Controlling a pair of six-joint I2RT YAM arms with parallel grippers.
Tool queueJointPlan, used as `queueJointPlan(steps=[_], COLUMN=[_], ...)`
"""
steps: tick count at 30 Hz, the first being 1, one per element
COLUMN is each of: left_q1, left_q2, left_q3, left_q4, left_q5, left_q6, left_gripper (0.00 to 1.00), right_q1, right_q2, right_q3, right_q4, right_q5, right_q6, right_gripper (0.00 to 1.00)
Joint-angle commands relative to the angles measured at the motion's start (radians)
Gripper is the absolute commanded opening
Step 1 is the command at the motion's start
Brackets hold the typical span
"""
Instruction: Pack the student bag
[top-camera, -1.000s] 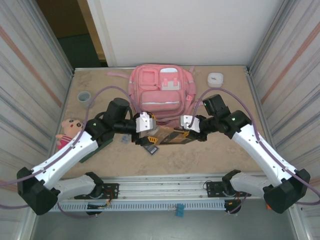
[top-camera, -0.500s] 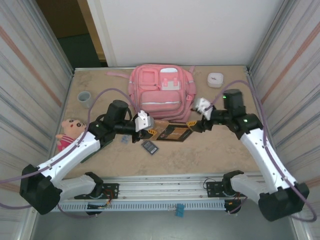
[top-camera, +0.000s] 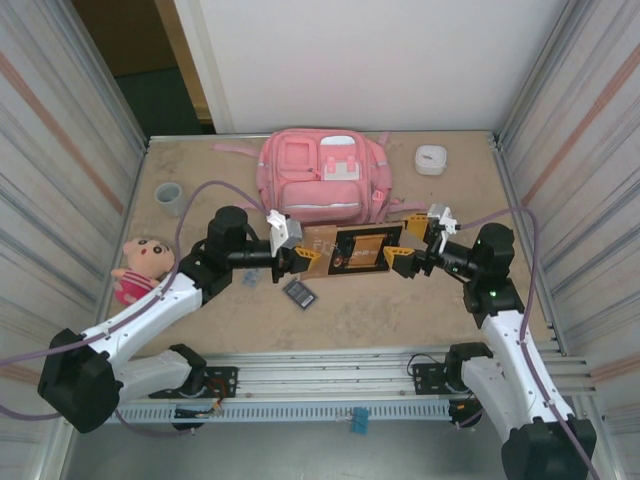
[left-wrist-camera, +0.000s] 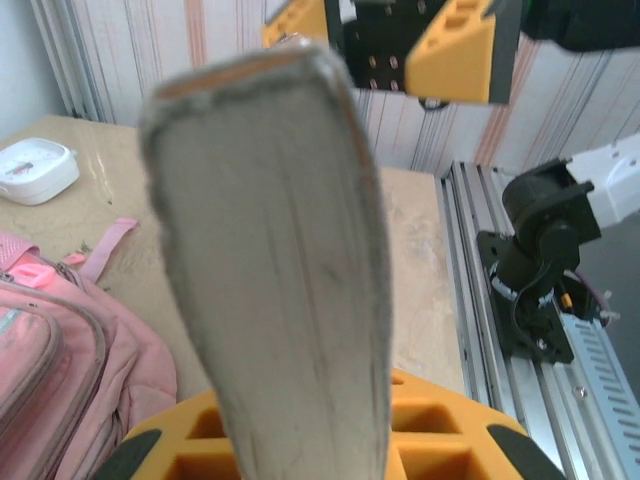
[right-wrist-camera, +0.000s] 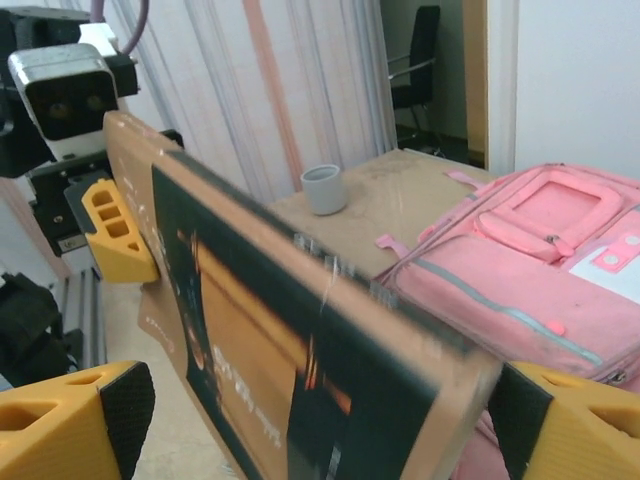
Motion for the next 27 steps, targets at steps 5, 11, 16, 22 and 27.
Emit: queueJointPlan(steps=[5,11,16,22,27], left_q1=[0.037,0.063,0.068,0.079,0.079], left_q2=[-0.008,0.01,0.021,-0.009,-0.087], left_q3=[-0.017,-0.018,-0.02,-0.022,0.059], left_q4=[0.255,0.361,0.384,0.211,-0.183], left_q5=[0.116,0.21,0.219,0.108,-0.102], left_q6=[-0.11,-0.179,-0.197,-0.09,0.164], left_gripper=[0.0,0.0,0.0,0.4,0.82], right_q1=[-0.01,0.015,0.034,0.035,0.051], right_q2=[-0.027,0.052,0.09,0.08,0.076], right_q3=[-0.056,-0.036,-0.015,0.085,0.173], right_q4=[0.155,0.164,0.163,-0.102,-0.478], right_q5=[0.133,-0.135,-0.237,-0.242,-0.017], right_q6=[0.215,0.196,0.17,-0.047,-0.368], right_gripper=[0.91,0.88,0.63,0.0,0.0])
